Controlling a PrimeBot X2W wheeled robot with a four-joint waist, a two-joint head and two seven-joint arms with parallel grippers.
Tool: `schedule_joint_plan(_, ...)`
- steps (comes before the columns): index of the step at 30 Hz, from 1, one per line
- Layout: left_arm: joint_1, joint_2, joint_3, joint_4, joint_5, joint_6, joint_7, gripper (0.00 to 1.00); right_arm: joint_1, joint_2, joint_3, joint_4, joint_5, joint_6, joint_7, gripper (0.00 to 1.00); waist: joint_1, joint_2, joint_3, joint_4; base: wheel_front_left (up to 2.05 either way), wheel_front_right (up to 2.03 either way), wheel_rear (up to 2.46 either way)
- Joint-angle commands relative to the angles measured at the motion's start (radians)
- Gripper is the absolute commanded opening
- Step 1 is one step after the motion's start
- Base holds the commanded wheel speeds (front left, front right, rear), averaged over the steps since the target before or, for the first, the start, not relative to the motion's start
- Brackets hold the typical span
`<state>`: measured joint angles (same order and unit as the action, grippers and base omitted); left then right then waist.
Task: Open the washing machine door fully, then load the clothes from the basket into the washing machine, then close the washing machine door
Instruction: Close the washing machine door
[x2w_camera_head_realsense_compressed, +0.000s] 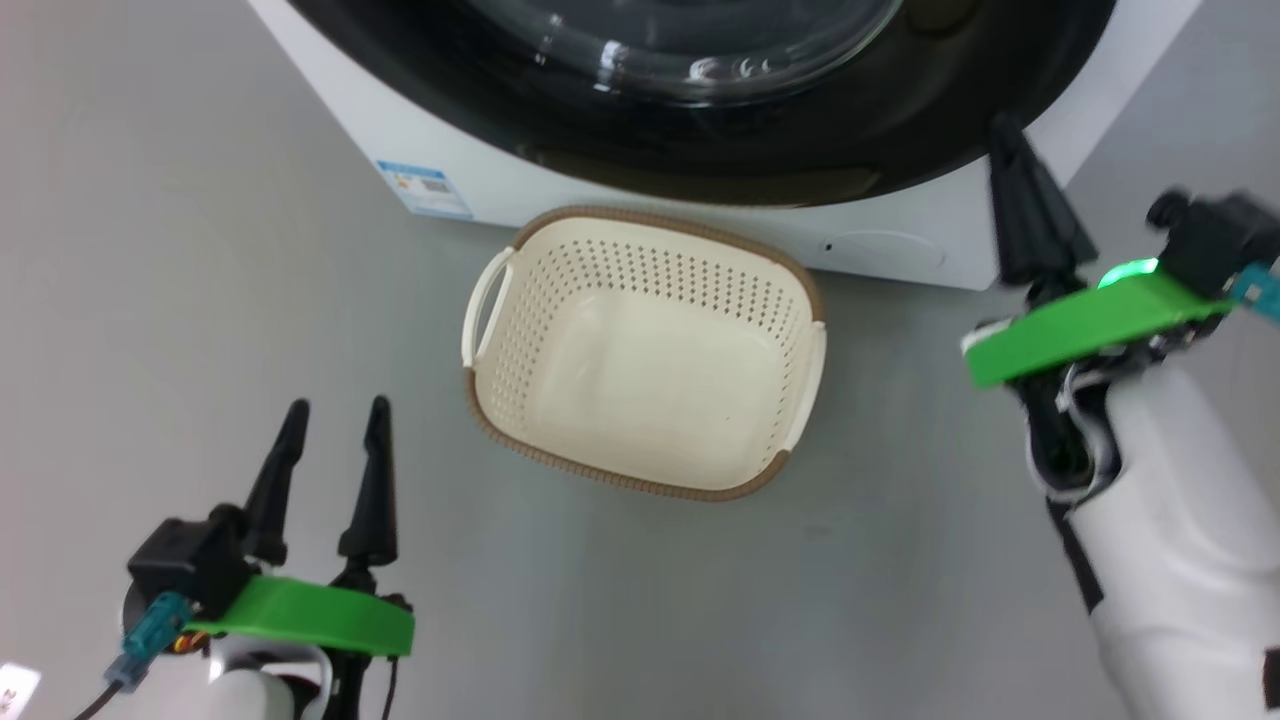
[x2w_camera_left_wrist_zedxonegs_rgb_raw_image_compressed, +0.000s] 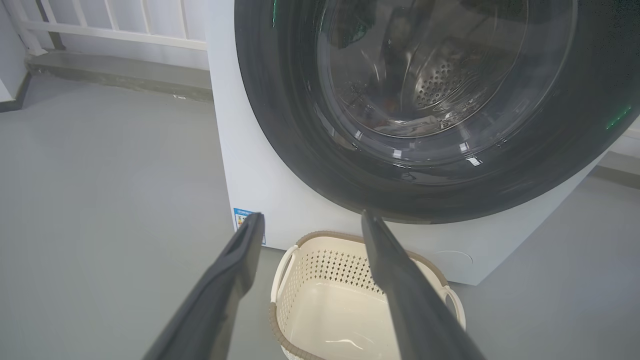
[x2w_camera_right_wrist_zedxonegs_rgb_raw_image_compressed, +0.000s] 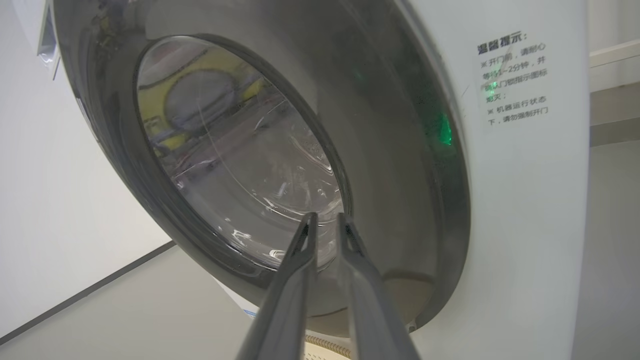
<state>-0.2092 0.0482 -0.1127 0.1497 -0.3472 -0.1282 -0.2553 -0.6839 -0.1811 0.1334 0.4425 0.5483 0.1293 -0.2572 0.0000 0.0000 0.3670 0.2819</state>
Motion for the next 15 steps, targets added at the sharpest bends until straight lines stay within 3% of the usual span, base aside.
schedule_joint_plan(1, 0.020, 0.036, 0.050, -0.007, 0.006, -0.003, -0.006, 1.00, 0.053, 0.027, 0.031, -0.026, 0.002, 0.001, -0.005, 1.00, 0.0000, 0.0000, -0.055, -0.049, 0.00, 0.00, 0.00)
schedule_joint_plan(15, 0.084, 0.109, 0.102, 0.054, 0.009, -0.003, -0.006, 1.00, 0.282, 0.019, 0.078, -0.026, -0.003, 0.001, -0.005, 1.00, 0.0000, 0.0000, -0.183, -0.184, 0.00, 0.00, 0.00)
